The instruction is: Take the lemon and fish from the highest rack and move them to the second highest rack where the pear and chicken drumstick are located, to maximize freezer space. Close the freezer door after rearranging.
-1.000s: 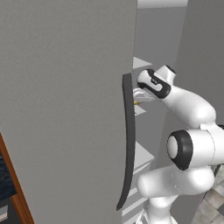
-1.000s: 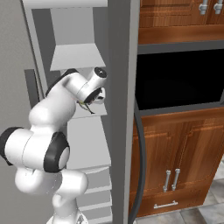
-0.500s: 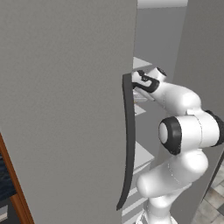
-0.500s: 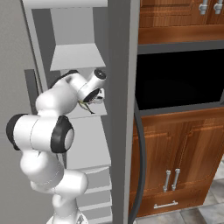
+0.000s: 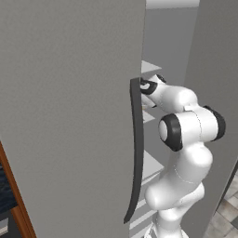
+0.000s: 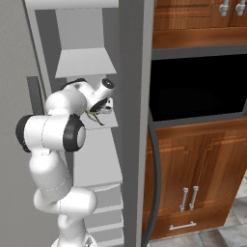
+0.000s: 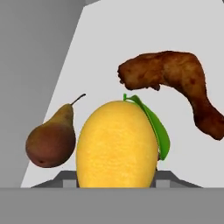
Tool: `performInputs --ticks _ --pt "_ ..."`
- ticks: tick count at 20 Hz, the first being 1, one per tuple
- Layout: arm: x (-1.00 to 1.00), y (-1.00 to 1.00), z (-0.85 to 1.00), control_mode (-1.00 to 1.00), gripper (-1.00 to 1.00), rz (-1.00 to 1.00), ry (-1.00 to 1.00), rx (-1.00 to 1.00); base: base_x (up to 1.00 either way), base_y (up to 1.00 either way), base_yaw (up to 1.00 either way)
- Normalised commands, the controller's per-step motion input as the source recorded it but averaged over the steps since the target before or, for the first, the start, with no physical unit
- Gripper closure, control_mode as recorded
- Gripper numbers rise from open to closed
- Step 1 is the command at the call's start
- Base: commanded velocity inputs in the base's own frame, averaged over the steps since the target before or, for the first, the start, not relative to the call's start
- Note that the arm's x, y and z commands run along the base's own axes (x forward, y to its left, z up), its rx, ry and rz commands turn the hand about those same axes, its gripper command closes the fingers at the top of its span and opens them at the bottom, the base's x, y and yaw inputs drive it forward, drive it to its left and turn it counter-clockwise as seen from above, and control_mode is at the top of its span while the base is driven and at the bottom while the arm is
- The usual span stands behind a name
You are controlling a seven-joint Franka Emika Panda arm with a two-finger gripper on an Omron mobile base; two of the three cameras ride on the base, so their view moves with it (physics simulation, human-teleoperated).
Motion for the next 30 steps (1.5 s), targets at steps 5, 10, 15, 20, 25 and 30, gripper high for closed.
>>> performInputs --ticks 5,10,15,20,25,30 --pt "0.28 0.19 -0.24 -1.00 1.00 0.00 0.00 0.00 0.00 0.00 0.00" --pt "0.23 0.16 -0.24 -1.00 1.00 0.00 0.00 0.00 0.00 0.00 0.00" --pt "0.03 0.13 -0.24 -1.00 -1.00 0.00 -0.07 0.00 0.00 0.00 0.00" --pt "-0.07 0.02 -0.08 -1.00 -1.00 0.00 -0.13 0.00 0.00 0.00 0.00" --pt "-0.41 0.00 0.01 -1.00 -1.00 0.00 -0.16 0.00 0.00 0.00 0.00" --pt "-0.66 0.00 0.13 -1.00 -1.00 0.00 -0.08 0.00 0.00 0.00 0.00"
